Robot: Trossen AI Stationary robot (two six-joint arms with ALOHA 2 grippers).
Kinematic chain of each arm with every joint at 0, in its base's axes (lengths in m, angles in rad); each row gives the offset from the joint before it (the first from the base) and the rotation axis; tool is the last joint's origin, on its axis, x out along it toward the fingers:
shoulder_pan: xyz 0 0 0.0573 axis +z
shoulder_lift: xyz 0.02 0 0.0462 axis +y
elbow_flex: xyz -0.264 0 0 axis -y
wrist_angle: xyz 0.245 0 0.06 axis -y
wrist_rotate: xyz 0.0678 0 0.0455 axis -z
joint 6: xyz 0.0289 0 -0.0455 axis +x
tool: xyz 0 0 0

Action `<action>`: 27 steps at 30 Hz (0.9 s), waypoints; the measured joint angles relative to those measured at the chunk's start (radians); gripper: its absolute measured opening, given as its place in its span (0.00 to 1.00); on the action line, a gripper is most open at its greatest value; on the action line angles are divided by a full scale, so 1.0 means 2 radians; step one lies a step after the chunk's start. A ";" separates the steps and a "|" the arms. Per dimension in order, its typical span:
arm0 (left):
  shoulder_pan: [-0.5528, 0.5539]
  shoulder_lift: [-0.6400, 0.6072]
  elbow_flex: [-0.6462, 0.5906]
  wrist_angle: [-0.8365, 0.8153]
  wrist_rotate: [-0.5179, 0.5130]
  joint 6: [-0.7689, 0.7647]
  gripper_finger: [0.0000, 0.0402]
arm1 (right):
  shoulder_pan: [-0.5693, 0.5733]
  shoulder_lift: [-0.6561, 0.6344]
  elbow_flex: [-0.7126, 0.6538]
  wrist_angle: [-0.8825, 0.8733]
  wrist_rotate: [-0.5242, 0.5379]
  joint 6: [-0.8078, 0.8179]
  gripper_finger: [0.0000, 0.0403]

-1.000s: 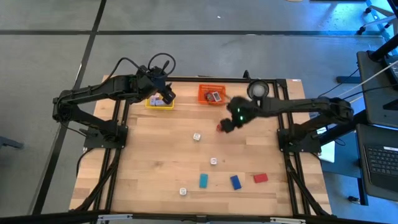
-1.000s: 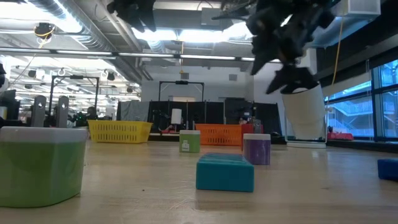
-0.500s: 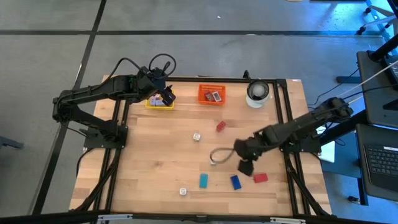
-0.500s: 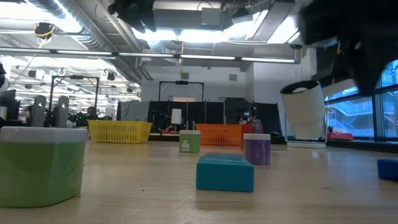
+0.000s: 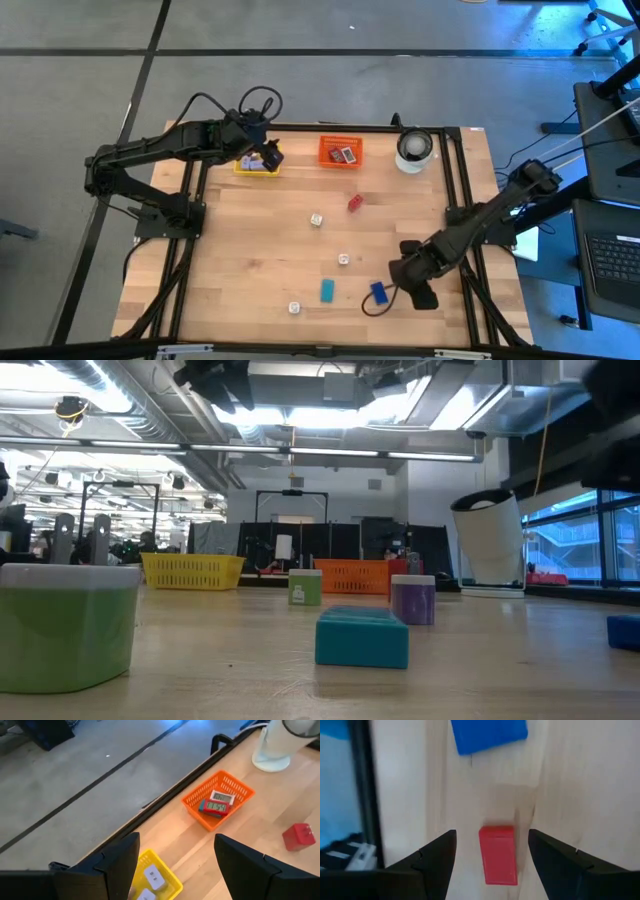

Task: Pick & Place Office items
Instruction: Put the red digital timer into the orange bin

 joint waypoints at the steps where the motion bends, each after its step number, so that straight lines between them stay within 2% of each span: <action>1: 0.000 0.001 0.000 0.000 -0.005 -0.001 0.63 | 0.005 0.007 -0.004 0.000 0.000 0.001 0.62; 7: 0.001 0.001 0.000 0.002 -0.027 -0.013 0.63 | 0.030 0.043 -0.015 0.001 0.001 -0.001 0.62; 12: 0.001 0.001 0.000 0.002 -0.044 -0.016 0.63 | 0.041 0.073 -0.015 0.013 0.027 -0.001 0.62; 27: 0.001 0.002 0.000 -0.002 -0.037 -0.026 0.63 | 0.054 0.111 -0.012 0.026 0.052 0.002 0.62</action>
